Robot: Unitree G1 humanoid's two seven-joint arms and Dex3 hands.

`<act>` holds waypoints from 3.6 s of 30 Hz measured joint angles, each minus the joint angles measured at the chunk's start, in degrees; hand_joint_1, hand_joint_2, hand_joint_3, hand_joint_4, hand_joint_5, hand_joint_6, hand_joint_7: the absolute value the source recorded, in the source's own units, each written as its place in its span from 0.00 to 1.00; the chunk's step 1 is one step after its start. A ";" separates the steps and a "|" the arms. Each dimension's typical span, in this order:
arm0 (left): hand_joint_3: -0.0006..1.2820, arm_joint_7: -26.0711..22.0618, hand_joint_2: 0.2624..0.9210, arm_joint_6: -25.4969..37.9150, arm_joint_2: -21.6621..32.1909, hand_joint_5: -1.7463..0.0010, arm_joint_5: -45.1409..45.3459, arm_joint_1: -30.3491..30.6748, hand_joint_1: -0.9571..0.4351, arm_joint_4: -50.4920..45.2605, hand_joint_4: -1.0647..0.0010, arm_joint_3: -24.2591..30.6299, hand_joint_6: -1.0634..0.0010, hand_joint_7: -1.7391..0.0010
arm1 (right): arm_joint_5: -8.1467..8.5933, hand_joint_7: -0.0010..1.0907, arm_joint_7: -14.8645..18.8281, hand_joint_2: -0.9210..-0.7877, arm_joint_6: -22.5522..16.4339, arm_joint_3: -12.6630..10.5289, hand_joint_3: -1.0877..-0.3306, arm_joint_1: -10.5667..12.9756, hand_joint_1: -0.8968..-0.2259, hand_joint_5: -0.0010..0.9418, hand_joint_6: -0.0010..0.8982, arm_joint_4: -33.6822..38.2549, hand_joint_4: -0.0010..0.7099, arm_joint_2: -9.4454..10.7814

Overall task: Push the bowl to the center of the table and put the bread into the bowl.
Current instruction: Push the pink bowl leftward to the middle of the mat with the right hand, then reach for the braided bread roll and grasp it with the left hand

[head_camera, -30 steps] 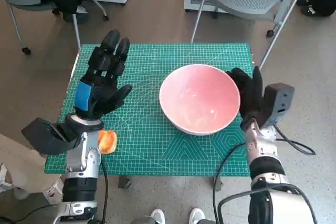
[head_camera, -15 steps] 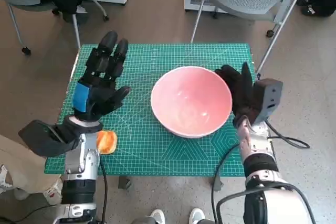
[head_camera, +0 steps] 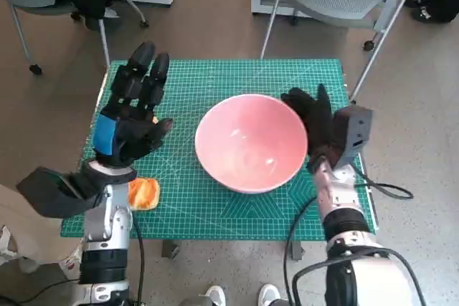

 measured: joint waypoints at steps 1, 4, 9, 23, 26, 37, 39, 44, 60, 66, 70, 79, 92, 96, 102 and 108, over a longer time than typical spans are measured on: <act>0.22 0.06 1.00 0.15 0.03 1.00 -0.01 0.12 0.33 -0.25 0.97 0.01 1.00 0.75 | -0.11 0.02 0.00 0.00 0.00 0.06 0.24 -0.11 0.42 0.00 0.10 0.00 0.00 0.17; 0.22 0.34 1.00 0.38 0.09 1.00 -0.02 0.37 0.33 -0.72 0.97 0.03 1.00 0.75 | -0.42 0.02 0.02 0.00 0.00 0.26 0.24 -0.49 0.42 0.00 0.10 0.01 0.00 0.64; 0.22 0.97 1.00 0.70 0.19 1.00 -0.01 0.65 0.33 -1.38 0.96 0.08 1.00 0.73 | -0.71 0.01 0.19 0.00 0.02 0.42 0.23 -0.98 0.42 0.00 0.10 0.01 0.00 1.24; 0.23 2.01 1.00 0.76 0.20 0.99 0.03 1.10 0.34 -2.71 0.95 0.00 1.00 0.72 | -0.76 0.01 0.49 0.00 0.04 0.92 0.24 -1.42 0.46 0.00 0.09 0.01 0.00 2.79; 0.23 2.01 1.00 0.75 0.20 1.00 0.03 1.16 0.35 -2.71 0.96 -0.02 1.00 0.72 | -0.77 0.01 0.64 0.00 0.04 0.99 0.24 -1.45 0.45 0.00 0.09 0.01 0.00 2.88; 0.23 1.89 1.00 0.70 0.20 1.00 0.02 1.30 0.36 -2.63 0.97 0.00 1.00 0.73 | -0.74 0.01 1.54 0.00 -0.13 0.97 0.26 -1.64 0.44 0.01 0.10 -0.09 0.01 2.33; 0.23 1.71 1.00 0.56 0.20 1.00 0.02 1.30 0.36 -2.42 0.97 0.00 1.00 0.73 | -0.69 0.02 1.86 0.00 -0.64 0.96 0.26 -1.78 0.44 0.01 0.10 -0.23 0.02 1.94; 0.23 1.31 1.00 -0.03 0.20 1.00 0.02 1.29 0.35 -1.29 0.97 0.03 1.00 0.74 | -0.61 0.02 2.75 0.00 -3.74 0.92 0.28 -2.40 0.45 0.01 0.11 -1.08 0.05 0.65; 0.21 -0.66 1.00 -2.04 0.17 1.00 -0.02 0.01 0.33 4.01 0.97 0.04 1.00 0.74 | 3.63 0.04 13.93 0.00 -23.77 0.06 0.27 -2.66 0.36 0.02 0.15 -7.38 0.10 -0.54; 0.20 -1.76 1.00 -3.05 0.16 1.00 -0.14 -1.00 0.33 5.77 0.98 0.06 1.00 0.75 | 7.76 0.04 20.81 0.00 -30.53 -0.30 0.26 -0.76 0.36 0.02 0.15 -12.04 0.10 0.34; 0.20 -2.41 1.00 -3.38 0.09 1.00 -0.15 -1.85 0.32 7.18 0.97 0.04 0.99 0.76 | 11.22 0.04 25.49 0.00 -33.06 -0.33 0.26 0.83 0.36 0.02 0.15 -14.20 0.10 1.59; 0.19 -3.28 1.00 -4.25 -0.02 1.00 -0.12 -2.77 0.32 8.73 0.97 0.04 0.98 0.76 | 16.26 0.04 32.96 0.00 -34.19 -0.59 0.26 1.95 0.37 0.01 0.14 -15.68 0.09 2.81; 0.19 -3.84 1.00 -4.35 0.19 0.99 -0.14 -2.95 0.31 8.34 0.95 0.02 0.96 0.78 | 16.91 0.04 33.51 0.00 -32.99 -0.05 0.26 3.58 0.36 0.00 0.13 -17.17 0.08 2.86; 0.19 -3.87 1.00 -3.73 1.18 0.99 -0.04 -2.54 0.32 6.39 0.95 0.11 0.96 0.77 | 16.55 0.04 32.81 0.00 -32.98 0.36 0.27 3.71 0.35 0.00 0.13 -17.58 0.08 2.98; 0.10 -2.98 0.90 -1.23 8.82 1.00 7.39 1.20 0.35 -2.27 0.97 0.36 0.99 0.79 | 15.97 0.05 31.63 0.00 -33.01 1.14 0.28 4.04 0.34 0.00 0.13 -18.47 0.08 3.15; 0.02 -3.44 0.68 10.59 19.95 1.00 16.82 7.22 0.44 -14.77 0.98 2.40 0.98 0.83 | 15.99 0.05 31.47 0.00 -33.05 1.14 0.28 4.06 0.34 0.00 0.12 -19.35 0.08 2.79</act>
